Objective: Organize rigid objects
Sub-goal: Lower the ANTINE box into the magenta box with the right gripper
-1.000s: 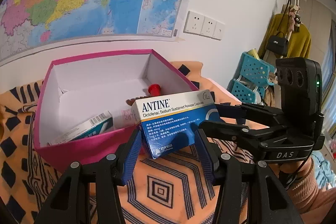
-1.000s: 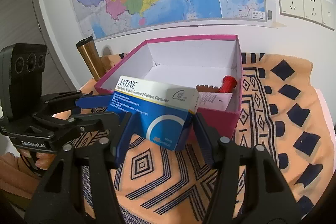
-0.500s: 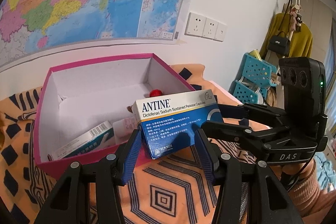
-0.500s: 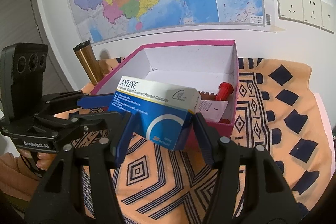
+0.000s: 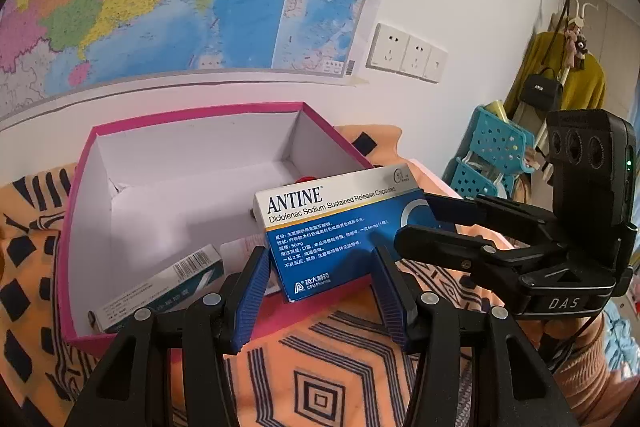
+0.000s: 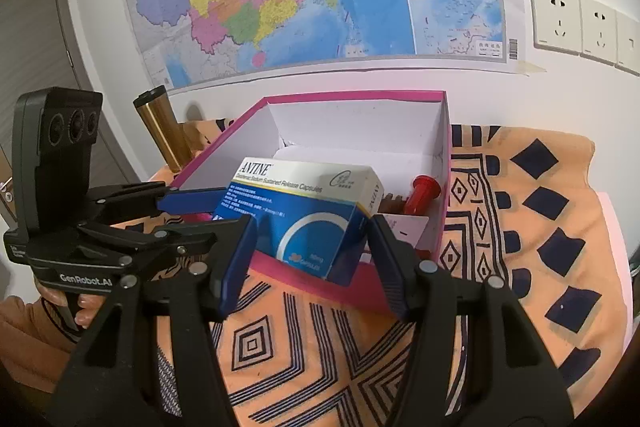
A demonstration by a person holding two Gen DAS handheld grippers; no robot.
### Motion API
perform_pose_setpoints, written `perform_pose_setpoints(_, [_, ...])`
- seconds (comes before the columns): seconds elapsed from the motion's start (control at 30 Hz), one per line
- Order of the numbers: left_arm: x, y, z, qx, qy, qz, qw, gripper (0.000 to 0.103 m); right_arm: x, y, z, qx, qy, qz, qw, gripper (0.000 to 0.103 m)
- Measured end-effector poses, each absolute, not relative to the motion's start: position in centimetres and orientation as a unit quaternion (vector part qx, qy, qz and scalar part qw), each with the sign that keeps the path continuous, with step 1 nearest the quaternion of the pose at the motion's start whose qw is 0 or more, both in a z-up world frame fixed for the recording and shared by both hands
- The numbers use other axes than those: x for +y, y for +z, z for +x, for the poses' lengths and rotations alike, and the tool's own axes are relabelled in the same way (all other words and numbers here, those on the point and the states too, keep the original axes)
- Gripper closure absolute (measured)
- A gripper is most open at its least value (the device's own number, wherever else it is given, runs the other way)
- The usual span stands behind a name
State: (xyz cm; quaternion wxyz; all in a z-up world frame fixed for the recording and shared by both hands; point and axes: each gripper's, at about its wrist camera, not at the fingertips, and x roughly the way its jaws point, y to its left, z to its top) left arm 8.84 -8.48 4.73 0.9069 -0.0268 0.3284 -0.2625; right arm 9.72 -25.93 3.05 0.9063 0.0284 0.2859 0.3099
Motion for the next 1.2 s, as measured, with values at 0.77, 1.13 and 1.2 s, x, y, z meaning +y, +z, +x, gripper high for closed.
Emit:
perform_pose_setpoints(0.77, [-8.7, 5.3, 10.0, 0.323, -0.259, -0.026, 0.910, 0.051, -26.3, 3.3, 11.2, 0.284, 0.306, 0.039, 0.908, 0.043])
perform_pose_setpoints(1.13, [-8.9, 5.0, 10.8, 0.331, -0.254, -0.028, 0.908, 0.051, -26.5, 3.0, 12.2, 0.288, 0.306, 0.050, 0.906, 0.043])
perform_pose_setpoints(1.2, [-9.0, 5.0, 10.9, 0.332, -0.252, -0.028, 0.908, 0.051, -26.5, 3.0, 12.3, 0.289, 0.306, 0.051, 0.905, 0.043])
